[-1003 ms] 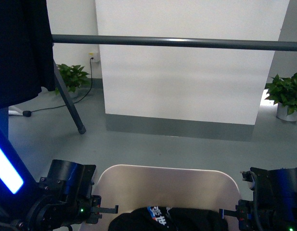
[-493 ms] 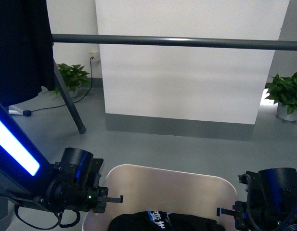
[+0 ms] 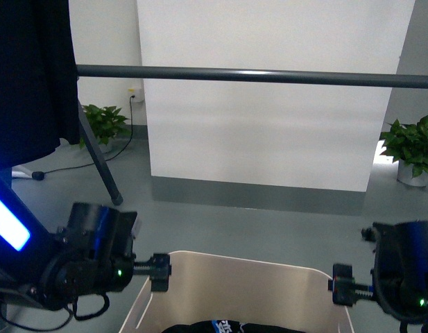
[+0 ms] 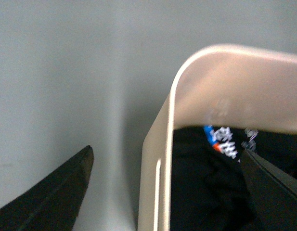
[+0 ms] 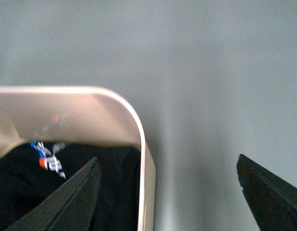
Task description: Move hamper under clothes hanger
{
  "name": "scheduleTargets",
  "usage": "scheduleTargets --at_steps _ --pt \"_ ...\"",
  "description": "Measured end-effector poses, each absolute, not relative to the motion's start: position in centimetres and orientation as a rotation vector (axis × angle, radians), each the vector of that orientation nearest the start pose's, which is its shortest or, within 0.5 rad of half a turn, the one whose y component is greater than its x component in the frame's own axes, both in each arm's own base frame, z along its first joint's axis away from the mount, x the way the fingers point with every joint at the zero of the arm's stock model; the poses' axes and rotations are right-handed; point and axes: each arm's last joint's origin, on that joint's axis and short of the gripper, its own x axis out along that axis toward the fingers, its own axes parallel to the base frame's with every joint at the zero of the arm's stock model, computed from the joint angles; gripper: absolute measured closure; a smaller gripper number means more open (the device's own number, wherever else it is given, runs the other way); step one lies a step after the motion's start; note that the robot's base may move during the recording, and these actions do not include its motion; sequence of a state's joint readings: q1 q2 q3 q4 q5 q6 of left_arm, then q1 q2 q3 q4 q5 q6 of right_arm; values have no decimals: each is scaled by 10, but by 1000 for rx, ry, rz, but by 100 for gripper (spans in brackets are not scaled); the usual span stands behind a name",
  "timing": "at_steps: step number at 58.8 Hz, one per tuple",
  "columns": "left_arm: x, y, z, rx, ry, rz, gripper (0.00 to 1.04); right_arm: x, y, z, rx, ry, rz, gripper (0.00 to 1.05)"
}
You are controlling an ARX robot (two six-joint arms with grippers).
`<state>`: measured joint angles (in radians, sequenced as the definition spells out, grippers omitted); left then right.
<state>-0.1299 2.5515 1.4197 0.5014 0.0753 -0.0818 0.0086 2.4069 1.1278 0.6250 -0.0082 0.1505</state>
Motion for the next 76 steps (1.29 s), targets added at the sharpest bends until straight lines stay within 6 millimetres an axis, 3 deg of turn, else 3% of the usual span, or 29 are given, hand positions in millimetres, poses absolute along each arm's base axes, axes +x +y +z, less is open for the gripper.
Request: scheduleTargets --at_steps 3,7,16,29,41,47,53,60,76 --pt "473 -64 17 -66 596 -183 5 423 3 22 137 610 -32 12" --pt "473 -65 41 -72 541 -195 6 425 3 44 126 554 -32 6" --pt "464 -63 106 -83 398 -226 7 419 4 106 62 405 -31 8" --pt "446 -59 148 -85 285 -234 7 401 9 158 10 243 -43 8" --pt "418 -58 189 -65 137 -228 7 375 15 203 76 10 -58 8" --pt "412 -60 201 -50 96 -236 7 369 17 211 106 -33 -55 8" --pt "408 -61 198 -30 62 -159 12 365 18 205 87 -10 -21 14" --pt "382 -52 185 -20 18 -28 30 341 16 192 33 18 5 31" --pt "314 -29 183 -18 -6 1 70 283 2 187 6 0 6 70"
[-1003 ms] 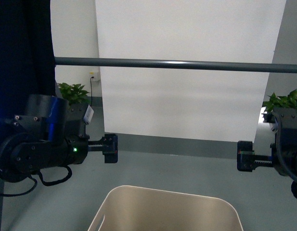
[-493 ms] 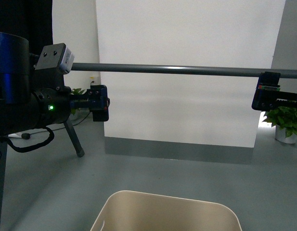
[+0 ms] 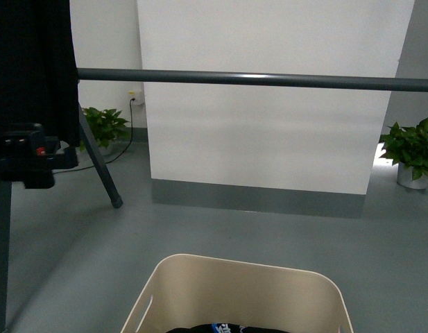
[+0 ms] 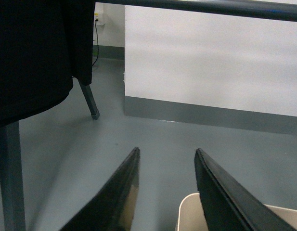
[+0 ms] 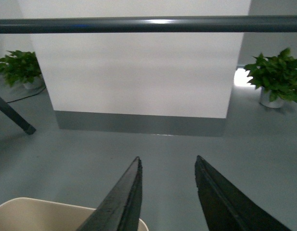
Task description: Move hamper under clothes hanger
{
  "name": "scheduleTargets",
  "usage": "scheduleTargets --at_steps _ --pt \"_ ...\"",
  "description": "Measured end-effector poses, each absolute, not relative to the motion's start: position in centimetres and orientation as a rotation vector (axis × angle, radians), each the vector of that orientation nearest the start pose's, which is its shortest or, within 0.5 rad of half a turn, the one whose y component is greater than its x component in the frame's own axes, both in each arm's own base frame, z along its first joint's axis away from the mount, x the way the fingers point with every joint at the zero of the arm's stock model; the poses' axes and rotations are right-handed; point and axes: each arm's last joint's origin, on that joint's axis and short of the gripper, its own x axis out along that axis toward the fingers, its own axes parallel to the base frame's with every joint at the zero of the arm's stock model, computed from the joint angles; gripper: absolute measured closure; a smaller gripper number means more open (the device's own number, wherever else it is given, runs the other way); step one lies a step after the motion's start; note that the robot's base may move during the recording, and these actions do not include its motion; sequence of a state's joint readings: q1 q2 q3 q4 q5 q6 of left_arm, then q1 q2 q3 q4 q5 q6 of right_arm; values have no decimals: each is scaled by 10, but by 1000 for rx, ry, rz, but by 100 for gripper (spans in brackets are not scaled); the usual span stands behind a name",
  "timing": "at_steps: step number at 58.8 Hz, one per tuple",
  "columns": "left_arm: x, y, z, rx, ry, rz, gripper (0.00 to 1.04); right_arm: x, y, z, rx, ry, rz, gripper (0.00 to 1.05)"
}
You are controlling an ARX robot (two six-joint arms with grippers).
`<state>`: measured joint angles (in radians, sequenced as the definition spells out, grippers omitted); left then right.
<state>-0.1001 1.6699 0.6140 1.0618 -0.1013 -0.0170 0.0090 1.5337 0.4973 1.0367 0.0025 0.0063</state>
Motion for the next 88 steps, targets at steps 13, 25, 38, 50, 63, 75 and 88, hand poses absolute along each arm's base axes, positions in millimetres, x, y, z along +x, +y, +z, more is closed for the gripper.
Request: scheduleTargets --at_steps 13,25,38,50,63,75,88 --pt "271 -20 174 -16 15 -8 102 246 0 177 4 20 -2 102" --pt "229 -9 163 -16 10 -7 101 211 0 173 1 12 -2 103" --pt "199 0 162 -14 12 1 101 185 0 159 1 27 -2 103" --pt "180 0 161 -13 16 -2 101 168 0 162 1 16 -2 103" --pt "161 0 162 -12 14 -2 101 152 0 162 1 16 -2 103" --pt "145 0 164 -9 11 -2 101 139 0 164 1 9 -2 103" --pt "134 0 170 -7 -9 -2 101 128 0 167 1 -1 -2 103"
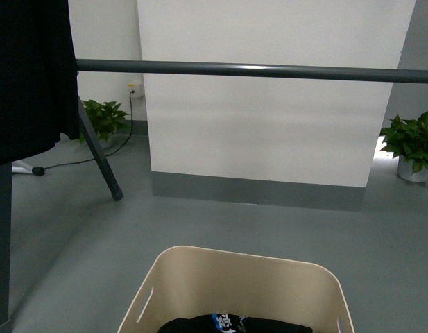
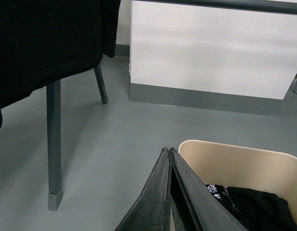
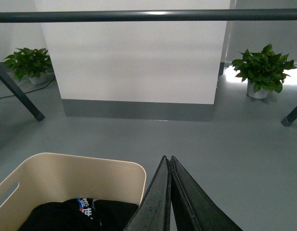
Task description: Move hamper under clothes hanger
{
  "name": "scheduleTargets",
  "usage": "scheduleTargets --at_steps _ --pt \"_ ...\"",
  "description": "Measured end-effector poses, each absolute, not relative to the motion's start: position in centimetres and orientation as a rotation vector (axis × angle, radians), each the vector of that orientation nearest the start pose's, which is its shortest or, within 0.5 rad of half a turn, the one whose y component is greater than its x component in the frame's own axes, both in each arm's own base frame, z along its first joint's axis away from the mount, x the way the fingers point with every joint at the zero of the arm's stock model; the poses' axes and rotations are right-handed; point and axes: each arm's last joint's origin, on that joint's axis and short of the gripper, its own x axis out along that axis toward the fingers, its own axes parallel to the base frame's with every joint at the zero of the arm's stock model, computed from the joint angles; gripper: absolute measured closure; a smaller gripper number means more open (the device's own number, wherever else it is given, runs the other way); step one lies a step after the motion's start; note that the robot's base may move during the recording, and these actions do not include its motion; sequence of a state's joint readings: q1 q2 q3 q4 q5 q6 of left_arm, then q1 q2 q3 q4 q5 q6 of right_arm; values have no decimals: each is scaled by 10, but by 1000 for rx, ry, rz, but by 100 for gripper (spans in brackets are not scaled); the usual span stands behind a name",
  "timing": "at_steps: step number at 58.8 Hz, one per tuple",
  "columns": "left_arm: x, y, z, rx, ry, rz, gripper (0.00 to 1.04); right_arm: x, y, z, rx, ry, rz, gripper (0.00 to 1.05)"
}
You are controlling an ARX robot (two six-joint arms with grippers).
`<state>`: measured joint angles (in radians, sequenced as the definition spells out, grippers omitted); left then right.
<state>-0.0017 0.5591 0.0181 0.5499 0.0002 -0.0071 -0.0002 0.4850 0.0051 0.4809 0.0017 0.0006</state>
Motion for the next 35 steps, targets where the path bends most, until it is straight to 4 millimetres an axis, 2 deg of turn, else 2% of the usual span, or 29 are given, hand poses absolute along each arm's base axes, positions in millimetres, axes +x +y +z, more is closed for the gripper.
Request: scheduleTargets --at_steps 35 --pt "116 0 173 -7 -21 -2 101 113 0 168 1 -9 -2 103"
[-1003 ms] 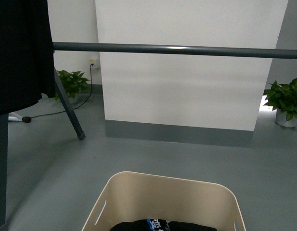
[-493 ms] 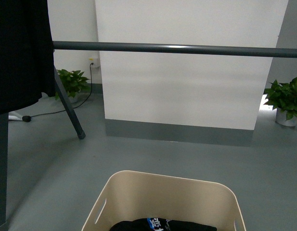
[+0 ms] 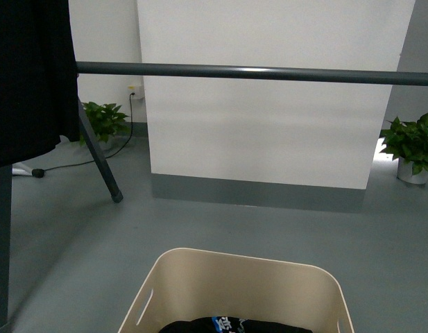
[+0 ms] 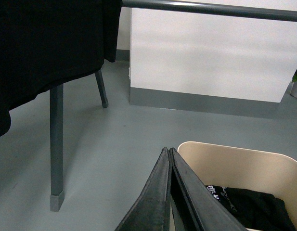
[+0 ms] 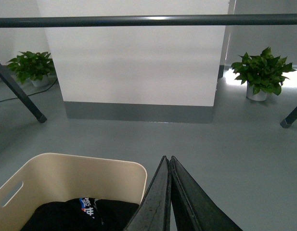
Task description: Move hamper under clothes hanger
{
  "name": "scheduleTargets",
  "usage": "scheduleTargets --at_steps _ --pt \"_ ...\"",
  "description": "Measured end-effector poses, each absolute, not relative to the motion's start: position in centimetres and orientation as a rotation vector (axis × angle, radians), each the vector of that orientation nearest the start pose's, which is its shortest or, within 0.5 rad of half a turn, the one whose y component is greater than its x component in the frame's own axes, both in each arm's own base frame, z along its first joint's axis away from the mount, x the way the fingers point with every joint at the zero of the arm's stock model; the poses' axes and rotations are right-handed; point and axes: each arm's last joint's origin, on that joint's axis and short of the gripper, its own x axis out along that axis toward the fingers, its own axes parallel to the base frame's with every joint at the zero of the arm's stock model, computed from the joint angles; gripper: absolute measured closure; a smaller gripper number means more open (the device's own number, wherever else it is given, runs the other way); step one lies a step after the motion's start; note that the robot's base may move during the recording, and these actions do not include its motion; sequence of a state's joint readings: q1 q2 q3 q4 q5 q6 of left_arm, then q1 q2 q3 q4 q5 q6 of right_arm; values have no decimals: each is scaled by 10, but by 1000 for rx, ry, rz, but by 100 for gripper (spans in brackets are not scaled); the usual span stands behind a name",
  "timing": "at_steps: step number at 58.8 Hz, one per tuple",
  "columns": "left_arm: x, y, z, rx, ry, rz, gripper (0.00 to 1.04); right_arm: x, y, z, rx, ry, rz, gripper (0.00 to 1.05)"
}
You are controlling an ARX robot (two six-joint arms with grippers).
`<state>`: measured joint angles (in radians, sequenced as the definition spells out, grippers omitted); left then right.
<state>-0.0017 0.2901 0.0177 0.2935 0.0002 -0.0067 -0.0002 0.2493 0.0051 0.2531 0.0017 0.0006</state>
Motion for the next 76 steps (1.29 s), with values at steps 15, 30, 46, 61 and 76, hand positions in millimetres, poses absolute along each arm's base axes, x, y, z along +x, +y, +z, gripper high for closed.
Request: scheduleTargets --at_steps 15,30,46,61,76 --pt "111 0 173 -6 -21 -2 101 109 0 168 1 -9 -2 103" --pt "101 0 168 -6 11 -3 101 98 0 166 1 -5 -1 103" --pt "97 0 169 -6 -15 -2 101 98 0 165 1 -3 1 103" --pt "97 0 169 -6 -15 -2 101 98 0 165 1 -3 1 103" --pt "97 0 169 -6 -15 -2 101 98 0 165 1 -3 1 103"
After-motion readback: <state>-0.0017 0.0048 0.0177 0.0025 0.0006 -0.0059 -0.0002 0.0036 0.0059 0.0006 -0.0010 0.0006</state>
